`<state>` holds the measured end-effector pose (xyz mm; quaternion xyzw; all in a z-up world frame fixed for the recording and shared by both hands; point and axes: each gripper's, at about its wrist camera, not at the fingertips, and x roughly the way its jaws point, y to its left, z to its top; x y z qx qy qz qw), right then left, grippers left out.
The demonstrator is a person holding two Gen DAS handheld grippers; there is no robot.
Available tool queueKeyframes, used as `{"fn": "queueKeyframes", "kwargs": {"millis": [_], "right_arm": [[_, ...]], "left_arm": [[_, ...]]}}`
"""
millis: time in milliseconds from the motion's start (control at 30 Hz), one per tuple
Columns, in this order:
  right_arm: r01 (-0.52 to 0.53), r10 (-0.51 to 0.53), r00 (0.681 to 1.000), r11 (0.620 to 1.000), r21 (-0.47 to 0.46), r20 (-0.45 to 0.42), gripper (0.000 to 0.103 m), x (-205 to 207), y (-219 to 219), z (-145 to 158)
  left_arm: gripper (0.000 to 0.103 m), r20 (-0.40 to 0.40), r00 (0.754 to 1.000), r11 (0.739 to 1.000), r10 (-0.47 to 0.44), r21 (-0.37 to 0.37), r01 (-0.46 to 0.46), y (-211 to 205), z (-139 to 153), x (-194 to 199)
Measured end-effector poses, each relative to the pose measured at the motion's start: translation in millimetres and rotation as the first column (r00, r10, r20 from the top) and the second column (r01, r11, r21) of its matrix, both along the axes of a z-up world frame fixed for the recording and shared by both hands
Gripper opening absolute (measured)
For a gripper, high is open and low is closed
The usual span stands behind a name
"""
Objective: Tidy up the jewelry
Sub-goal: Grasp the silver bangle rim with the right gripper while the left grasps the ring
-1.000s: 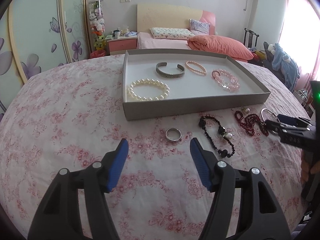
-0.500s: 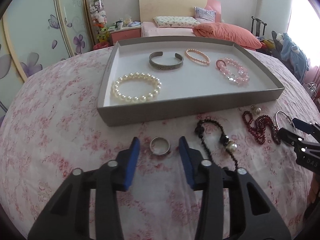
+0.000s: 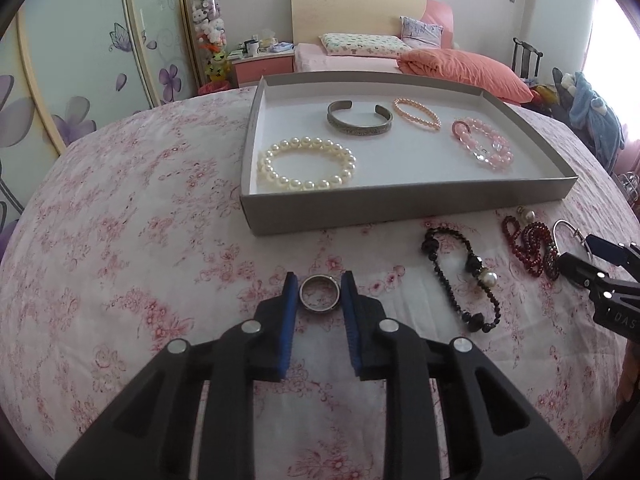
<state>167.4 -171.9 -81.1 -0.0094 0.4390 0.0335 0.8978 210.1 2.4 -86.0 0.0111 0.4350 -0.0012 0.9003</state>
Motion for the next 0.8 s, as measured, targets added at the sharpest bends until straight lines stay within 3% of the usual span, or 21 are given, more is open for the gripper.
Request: {"fn": "queueKeyframes", "kwargs": {"millis": [800], "right_arm": [[0.000,0.000,1.000,1.000,0.002,-0.001,0.071,0.5,1.3,0.2]], "left_arm": [[0.023,0.000,1.000,1.000,-0.003,-0.010,0.003,0.9,0.5,-1.0]]}}
